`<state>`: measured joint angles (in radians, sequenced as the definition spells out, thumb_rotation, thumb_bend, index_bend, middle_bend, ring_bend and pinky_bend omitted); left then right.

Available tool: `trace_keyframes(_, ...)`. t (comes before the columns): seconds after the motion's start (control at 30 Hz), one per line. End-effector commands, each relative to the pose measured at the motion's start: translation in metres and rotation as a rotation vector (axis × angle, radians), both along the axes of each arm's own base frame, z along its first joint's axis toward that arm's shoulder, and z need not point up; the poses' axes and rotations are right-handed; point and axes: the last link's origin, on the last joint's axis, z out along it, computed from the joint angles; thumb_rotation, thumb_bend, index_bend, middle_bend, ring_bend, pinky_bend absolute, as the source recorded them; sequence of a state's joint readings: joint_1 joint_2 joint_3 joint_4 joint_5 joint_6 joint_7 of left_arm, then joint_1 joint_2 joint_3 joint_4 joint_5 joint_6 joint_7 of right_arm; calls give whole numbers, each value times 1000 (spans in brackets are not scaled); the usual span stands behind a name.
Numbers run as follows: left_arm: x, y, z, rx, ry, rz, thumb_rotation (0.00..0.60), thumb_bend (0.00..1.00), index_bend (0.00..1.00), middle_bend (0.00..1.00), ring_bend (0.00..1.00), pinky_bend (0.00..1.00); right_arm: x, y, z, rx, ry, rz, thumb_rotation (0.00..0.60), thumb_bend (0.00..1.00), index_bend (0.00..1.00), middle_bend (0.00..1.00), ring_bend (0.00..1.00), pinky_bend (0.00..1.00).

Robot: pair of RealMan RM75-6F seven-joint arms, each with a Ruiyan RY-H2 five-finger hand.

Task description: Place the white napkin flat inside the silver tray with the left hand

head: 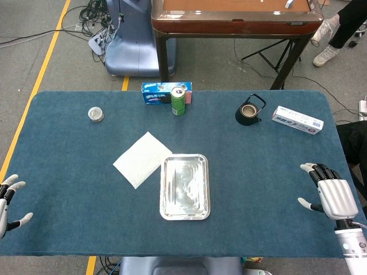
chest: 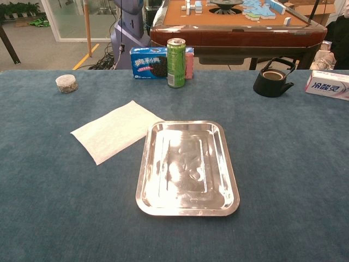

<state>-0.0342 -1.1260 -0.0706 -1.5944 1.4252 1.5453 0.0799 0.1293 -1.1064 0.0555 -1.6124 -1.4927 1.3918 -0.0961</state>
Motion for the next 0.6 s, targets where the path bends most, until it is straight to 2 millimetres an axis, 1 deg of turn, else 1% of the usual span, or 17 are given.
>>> trace_keyframes(0.03, -1, 1, -2, -6, -1, -3, 600, 96, 261, 161, 196, 548, 0, 1, 1, -8, 0, -4, 600, 69, 219, 237, 168, 265)
trace_keyframes(0.17, 1, 2, -3, -12, -10, -15, 600, 96, 261, 161, 193, 548, -1, 0, 1, -9, -2, -8, 600, 68, 220, 240, 168, 265)
trace_keyframes(0.27, 5, 4, -5, -21, -37, -39, 600, 96, 261, 161, 127, 523, -3, -1, 1, -7, -3, -18, 600, 68, 220, 240, 168, 265)
trace_keyframes(0.33, 7, 6, -6, -37, -63, -53, 600, 96, 261, 149, 57, 453, -4, -2, 0, -4, -3, -25, 600, 68, 221, 240, 167, 265)
trace_keyframes(0.43, 13, 10, -7, -58, -83, -83, 600, 96, 261, 91, 1, 320, -5, -1, 0, -4, -4, -27, 600, 69, 225, 241, 168, 265)
trace_keyframes(0.5, 20, 16, -7, -80, -102, -129, 600, 96, 263, 69, 0, 273, -5, -1, 1, -9, -3, -28, 600, 68, 227, 241, 168, 265)
trace_keyframes(0.6, 30, 31, -10, -152, -216, -186, 600, 96, 270, 33, 0, 247, -5, 1, 2, -15, -4, -29, 600, 68, 231, 241, 168, 265)
